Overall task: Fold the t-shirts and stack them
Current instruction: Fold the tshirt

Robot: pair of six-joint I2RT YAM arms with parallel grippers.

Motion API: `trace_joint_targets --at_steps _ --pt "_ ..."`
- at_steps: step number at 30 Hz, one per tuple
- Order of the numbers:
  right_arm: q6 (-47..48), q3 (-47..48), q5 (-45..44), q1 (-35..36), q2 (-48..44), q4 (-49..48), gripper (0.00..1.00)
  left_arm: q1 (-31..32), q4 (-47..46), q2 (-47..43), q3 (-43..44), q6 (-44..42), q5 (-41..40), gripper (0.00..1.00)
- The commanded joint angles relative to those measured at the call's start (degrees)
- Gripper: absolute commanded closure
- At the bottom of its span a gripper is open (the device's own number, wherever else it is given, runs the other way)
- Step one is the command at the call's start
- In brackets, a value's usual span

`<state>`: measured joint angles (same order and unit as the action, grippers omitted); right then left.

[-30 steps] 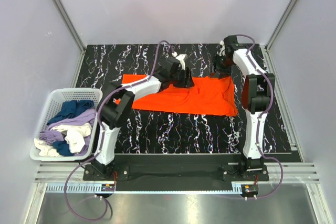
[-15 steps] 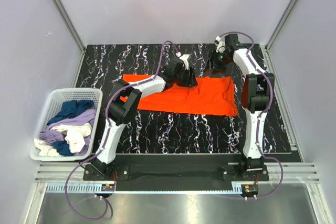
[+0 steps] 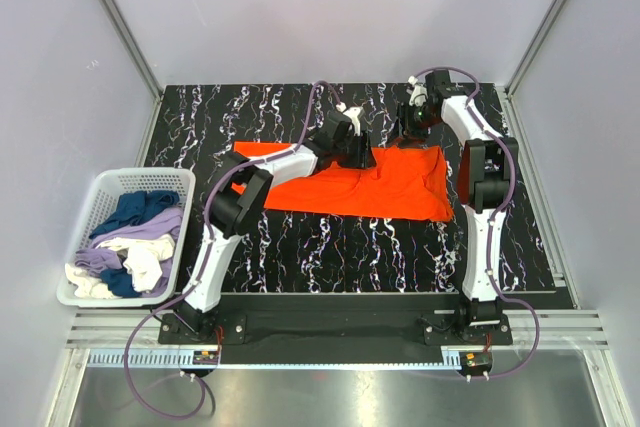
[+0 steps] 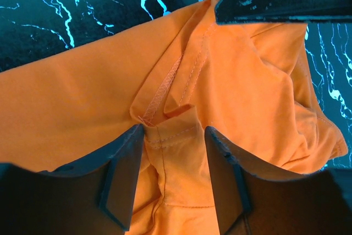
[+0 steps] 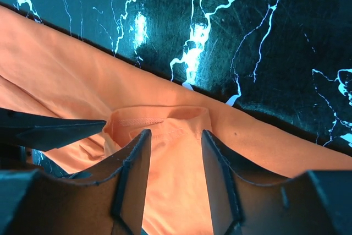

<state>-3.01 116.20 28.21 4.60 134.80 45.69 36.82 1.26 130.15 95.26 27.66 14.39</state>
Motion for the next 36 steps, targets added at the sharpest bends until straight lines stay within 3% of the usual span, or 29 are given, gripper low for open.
trace_joint_targets --at_steps 1,16,22,24,29,34,36 --pt "1.25 -0.1 1.68 0.06 -0.16 -0.6 0.52 0.27 -1.43 1.07 3.26 0.55 0.99 0.49" --pt "1.51 -0.36 0.18 0.06 1.51 -0.17 0.49 0.27 0.76 4.15 6.43 2.49 0.29 0.56" --pt "1.51 -0.63 -2.1 0.06 2.04 0.1 0.51 0.18 1.55 3.71 6.34 2.75 -0.42 0.74" --pt "1.25 -0.54 -1.84 0.06 2.13 -0.16 0.57 0.1 1.64 3.45 6.34 2.92 -0.42 0.83" --pt "0.55 -0.28 -1.92 0.06 1.87 -0.52 0.74 0.01 2.08 2.04 5.11 3.1 -0.77 0.9" --pt "0.19 -1.85 -3.51 -0.12 -0.58 -1.66 1.0 -0.08 2.43 -0.68 3.09 2.84 -1.3 0.91" --pt "0.11 -3.17 -4.73 -0.21 -1.47 -2.18 1.0 -0.17 2.52 -2.08 1.86 2.58 -1.3 0.92"
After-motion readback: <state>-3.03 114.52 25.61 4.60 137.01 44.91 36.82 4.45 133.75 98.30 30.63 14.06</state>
